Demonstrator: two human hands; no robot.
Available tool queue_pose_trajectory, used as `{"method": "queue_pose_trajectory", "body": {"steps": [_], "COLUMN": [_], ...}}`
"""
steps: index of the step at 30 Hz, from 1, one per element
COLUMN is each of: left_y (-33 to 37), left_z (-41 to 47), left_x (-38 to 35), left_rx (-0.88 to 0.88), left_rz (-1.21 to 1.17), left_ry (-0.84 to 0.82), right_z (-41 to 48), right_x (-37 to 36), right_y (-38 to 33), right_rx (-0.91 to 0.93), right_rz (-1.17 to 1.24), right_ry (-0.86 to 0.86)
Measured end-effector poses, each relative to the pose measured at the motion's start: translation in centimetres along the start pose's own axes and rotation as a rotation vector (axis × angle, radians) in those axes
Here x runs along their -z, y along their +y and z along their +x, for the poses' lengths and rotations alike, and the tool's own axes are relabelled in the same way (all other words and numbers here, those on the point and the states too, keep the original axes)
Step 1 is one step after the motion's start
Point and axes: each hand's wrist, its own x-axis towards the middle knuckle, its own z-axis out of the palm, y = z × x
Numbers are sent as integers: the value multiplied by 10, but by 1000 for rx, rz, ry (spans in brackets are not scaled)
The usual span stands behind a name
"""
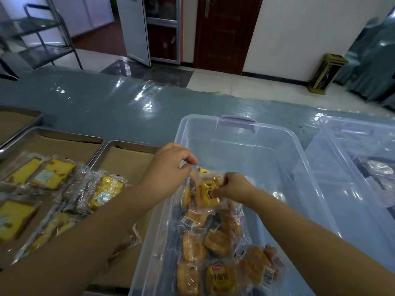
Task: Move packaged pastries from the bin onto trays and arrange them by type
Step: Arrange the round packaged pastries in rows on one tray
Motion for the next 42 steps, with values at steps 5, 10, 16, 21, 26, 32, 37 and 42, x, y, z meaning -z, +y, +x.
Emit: {"method": "queue_pose_trajectory", "body": {"steps": [5, 10, 16, 21, 26, 32, 37, 42], "left_y": [3, 20, 11, 5, 1, 1, 0, -1], "left_z": [8, 22, 32, 36, 37, 37, 37, 37], "left_x": [1, 5, 4, -4, -7, -7, -9, -9], "left_rx": [2, 73, 121, 127, 146, 135, 124, 113], "left_rz": [165, -231, -335, -247, -260, -247, -237, -219], "left_ry": [-22, -91, 67, 87, 62, 40, 36, 58], "right_z": [-31, -44, -18, 22, 28, 32, 26, 19], "right_x": [27, 50, 56, 32, 0, 5, 11, -14], "right_y": [-35, -67, -54, 19, 60, 59, 50, 45], "right_rx": [170, 412, 277, -185, -356, -472, -333, -176], "right_rz": [538, 817, 643, 11, -156, 167, 464, 213], "right_ry": [147, 88, 239, 324, 307, 299, 299, 94]}}
